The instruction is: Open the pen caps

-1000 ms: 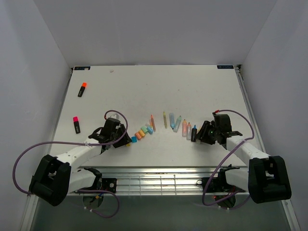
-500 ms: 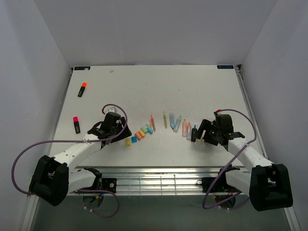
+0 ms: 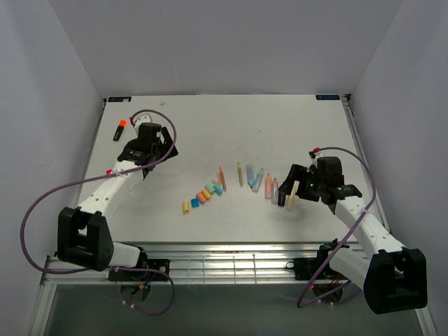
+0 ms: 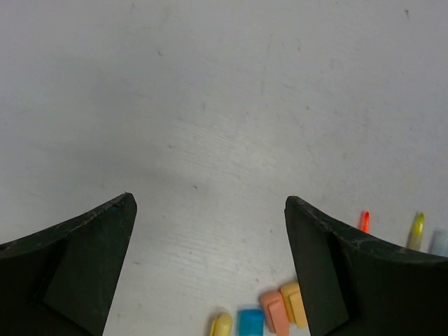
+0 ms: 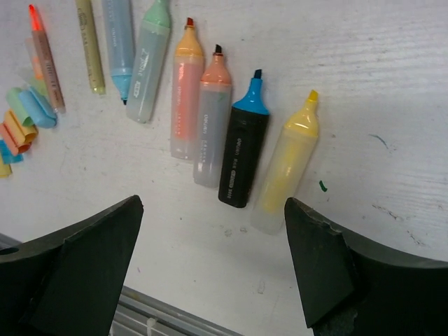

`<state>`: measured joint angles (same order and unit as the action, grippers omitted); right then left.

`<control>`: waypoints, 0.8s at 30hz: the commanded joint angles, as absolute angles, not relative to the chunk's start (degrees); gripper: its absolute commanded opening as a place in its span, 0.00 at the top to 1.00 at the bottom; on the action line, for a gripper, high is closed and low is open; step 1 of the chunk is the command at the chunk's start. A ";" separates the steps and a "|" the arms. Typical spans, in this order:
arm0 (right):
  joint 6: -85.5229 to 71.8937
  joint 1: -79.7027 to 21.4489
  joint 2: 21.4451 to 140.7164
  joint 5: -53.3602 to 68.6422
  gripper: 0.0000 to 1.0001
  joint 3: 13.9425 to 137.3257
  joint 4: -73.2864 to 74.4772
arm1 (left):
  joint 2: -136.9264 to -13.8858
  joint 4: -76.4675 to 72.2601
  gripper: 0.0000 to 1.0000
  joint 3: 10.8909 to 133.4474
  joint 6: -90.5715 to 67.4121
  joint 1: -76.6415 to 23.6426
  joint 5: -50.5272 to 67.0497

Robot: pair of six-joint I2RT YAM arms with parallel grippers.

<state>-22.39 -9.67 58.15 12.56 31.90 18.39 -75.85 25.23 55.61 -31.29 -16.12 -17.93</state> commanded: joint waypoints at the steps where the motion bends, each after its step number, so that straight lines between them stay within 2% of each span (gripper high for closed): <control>1: -18.99 -10.89 59.50 19.49 0.12 35.42 18.11 | -81.98 22.33 0.02 62.37 -21.99 -10.05 -19.42; 10: -19.15 -15.72 57.22 30.21 0.13 36.39 15.74 | -102.90 10.29 0.02 78.64 -9.76 5.34 -16.71; 14: -19.25 -23.18 58.01 29.27 0.14 36.74 16.53 | -112.22 8.79 0.02 87.78 -3.81 8.35 -16.44; 18: -18.64 -25.57 58.01 29.01 0.14 35.86 15.91 | -120.05 7.65 0.02 95.43 1.39 9.67 -14.77; 24: -17.05 -27.16 58.01 28.83 0.14 35.25 17.14 | -126.12 4.13 0.03 97.99 5.27 12.03 -9.77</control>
